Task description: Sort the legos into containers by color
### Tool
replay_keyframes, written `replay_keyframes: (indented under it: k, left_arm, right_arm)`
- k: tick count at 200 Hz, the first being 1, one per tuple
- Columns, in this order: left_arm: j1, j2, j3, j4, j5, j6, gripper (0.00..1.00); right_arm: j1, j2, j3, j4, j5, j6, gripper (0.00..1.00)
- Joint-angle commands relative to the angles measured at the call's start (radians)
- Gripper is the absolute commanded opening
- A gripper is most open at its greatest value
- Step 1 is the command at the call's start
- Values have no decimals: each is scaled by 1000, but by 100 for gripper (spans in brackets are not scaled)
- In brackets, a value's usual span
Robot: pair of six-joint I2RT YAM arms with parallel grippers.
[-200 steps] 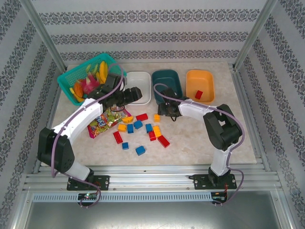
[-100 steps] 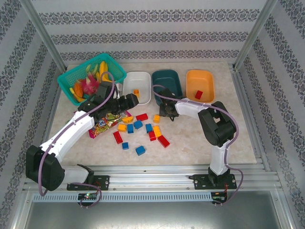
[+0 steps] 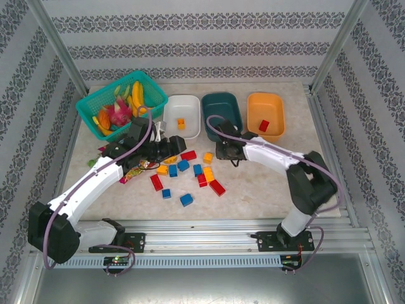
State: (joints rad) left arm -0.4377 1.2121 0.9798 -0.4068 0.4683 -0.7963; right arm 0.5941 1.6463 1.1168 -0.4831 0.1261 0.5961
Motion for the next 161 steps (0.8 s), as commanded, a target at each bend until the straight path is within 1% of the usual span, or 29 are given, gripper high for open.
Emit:
replay_keyframes:
  k: [1,16,32,57,69,87,100,126,161]
  left_arm:
    - [-10,-16,20,60,19,-49,75]
    - [-8,20,56,80,5,-62,76]
    - [-7,82,104,104,3,-66,76]
    - [3,187,197,124,-8,-69,76]
    - [11,233,244,107,-27,-69,76]
    - [28,301,306,88,-32,-64,76]
    - [31,339,342,78,-44,-52,76]
    - [37,412,411,46,-41,-31,76]
    - [49,454,437,56,-47,-34,76]
  right_arm:
    - [16,-110,15,-80,3,-9,22]
    - [6,-108,90,-100,14,-38,22]
    - [-24,-35,201,-107,5,-70,22]
    - [-94,164,394,-127,-52,-93,22]
    - [-119,264,504,-148,-70,-105,22]
    - [-143,419,671,-200,-79,-118,22]
    - [-159,509,760,-224,-76,-122,22]
    - [-195,653,895,-272,-81,-116,23]
    - [-224,781,1035,-334,-131,-114,26]
